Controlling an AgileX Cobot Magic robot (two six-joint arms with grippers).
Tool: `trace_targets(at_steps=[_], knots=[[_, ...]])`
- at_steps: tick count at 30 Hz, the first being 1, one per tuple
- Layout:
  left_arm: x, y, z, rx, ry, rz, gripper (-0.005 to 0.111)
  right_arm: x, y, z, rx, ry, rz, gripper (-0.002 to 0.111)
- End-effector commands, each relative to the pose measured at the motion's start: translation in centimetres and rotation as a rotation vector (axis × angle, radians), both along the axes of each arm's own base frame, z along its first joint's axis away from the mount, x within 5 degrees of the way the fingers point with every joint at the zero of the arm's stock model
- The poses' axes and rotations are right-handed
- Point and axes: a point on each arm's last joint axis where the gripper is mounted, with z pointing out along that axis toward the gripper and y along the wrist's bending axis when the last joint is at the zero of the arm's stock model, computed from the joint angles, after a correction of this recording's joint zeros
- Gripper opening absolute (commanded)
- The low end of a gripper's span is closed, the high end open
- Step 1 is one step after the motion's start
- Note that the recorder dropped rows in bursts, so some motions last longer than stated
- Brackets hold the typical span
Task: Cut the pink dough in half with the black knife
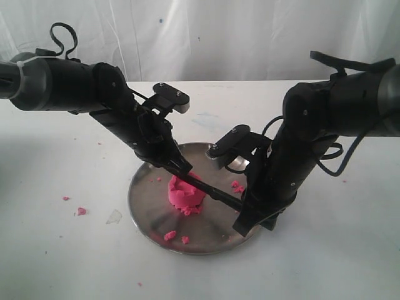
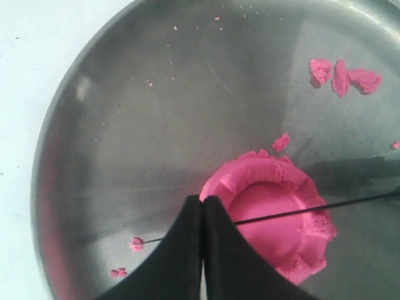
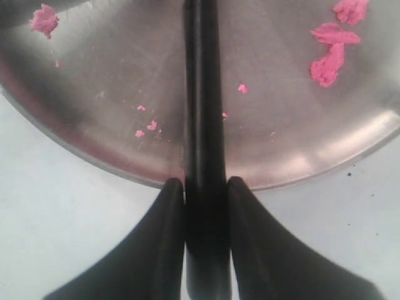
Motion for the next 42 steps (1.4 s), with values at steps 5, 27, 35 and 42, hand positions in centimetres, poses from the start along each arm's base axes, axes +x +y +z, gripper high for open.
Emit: trace_targets(at_steps=[5,27,35,42], knots=[[-0.1,-0.1,-0.2,0.005,0.013,-0.012,0.0,0.1,0.1,0.1,0.003,-0.011,0.004,0.0],[-0.1,0.6,-4.4,0.092,0.018,-0.017,0.0,0.1,0.1,0.2,0.009,-0.01,0.0,0.0],[0.2,0.4,-2.9,0.09,-0.019,-0.031,0.0,0.1,0.1,0.2,0.009,-0.01,0.0,0.0],[-0.1,0.7,-0.2,0.073,-0.085,-0.032,0.0,0.1,0.1,0.2,0.009,-0.01,0.0,0.0]])
